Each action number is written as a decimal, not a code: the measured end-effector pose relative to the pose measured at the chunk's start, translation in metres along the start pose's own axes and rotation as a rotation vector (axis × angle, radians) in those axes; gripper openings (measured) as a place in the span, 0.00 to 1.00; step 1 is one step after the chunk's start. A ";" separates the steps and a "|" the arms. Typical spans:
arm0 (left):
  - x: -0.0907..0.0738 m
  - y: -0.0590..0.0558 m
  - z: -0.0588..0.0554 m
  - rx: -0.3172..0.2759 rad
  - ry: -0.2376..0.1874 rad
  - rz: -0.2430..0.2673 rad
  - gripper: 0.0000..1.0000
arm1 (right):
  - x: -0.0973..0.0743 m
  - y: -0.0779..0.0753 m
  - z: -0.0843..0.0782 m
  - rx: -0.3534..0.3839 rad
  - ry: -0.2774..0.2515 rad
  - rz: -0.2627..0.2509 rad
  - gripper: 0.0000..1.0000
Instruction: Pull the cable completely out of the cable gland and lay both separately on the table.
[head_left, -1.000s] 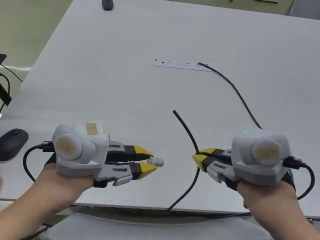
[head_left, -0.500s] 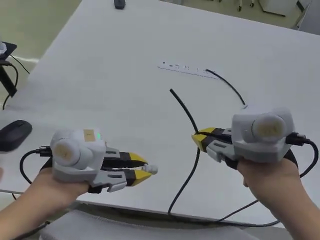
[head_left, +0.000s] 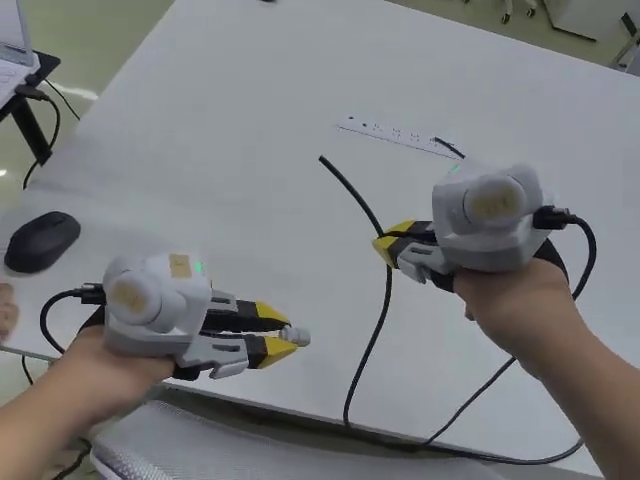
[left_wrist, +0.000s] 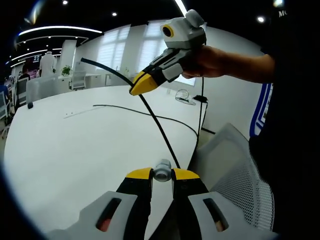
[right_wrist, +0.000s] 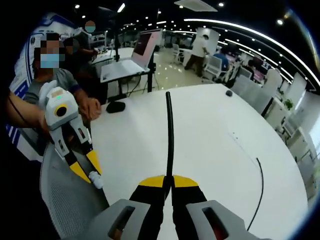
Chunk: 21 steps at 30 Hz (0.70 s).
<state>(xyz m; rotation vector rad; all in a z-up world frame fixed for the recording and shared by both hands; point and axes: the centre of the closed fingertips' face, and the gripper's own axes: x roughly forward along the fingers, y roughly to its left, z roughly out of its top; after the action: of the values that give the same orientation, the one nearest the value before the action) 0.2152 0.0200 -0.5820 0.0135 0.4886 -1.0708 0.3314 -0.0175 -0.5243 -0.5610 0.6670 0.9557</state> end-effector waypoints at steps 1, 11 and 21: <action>-0.001 0.002 -0.003 -0.006 0.000 0.003 0.16 | 0.004 0.000 0.003 -0.016 0.001 0.001 0.00; -0.004 0.020 -0.017 -0.029 -0.008 0.019 0.16 | 0.048 -0.006 0.034 -0.081 0.038 0.026 0.00; 0.000 0.031 -0.036 -0.040 -0.016 0.011 0.16 | 0.102 -0.003 0.040 -0.134 0.106 0.083 0.00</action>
<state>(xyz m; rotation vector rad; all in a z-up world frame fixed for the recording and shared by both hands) 0.2278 0.0434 -0.6208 -0.0280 0.4947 -1.0490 0.3857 0.0645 -0.5714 -0.7104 0.7293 1.0596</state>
